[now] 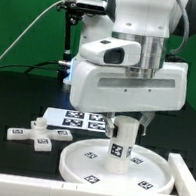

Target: Assemble round table

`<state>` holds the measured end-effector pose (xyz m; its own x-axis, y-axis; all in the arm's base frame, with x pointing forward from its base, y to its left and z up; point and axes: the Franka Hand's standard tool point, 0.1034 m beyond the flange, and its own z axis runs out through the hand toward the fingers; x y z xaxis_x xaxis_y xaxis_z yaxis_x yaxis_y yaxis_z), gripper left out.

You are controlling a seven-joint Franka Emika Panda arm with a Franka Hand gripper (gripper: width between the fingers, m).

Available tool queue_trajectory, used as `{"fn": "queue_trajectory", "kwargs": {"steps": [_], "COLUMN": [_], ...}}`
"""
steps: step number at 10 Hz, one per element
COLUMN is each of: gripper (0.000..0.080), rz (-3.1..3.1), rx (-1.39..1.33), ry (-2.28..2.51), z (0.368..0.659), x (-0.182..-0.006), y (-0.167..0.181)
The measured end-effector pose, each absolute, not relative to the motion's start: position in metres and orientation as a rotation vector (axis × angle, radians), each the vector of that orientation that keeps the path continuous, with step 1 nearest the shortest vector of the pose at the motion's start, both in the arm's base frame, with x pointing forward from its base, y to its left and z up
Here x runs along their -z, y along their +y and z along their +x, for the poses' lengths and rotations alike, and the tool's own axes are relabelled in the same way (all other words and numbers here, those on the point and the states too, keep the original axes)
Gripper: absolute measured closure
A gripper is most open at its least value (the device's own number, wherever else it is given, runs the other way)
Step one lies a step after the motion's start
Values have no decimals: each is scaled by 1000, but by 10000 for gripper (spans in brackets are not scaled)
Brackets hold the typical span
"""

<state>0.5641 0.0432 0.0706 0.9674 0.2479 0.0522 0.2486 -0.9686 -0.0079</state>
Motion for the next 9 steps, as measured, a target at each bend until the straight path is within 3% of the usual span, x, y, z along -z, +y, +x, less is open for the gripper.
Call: {"fn": "queue_trajectory", "kwargs": {"steps": [9], "gripper": [393], "rz": [-2929], "rx": [116], "ry": [914], "z": [567], "x": [-70], "y": [36]}}
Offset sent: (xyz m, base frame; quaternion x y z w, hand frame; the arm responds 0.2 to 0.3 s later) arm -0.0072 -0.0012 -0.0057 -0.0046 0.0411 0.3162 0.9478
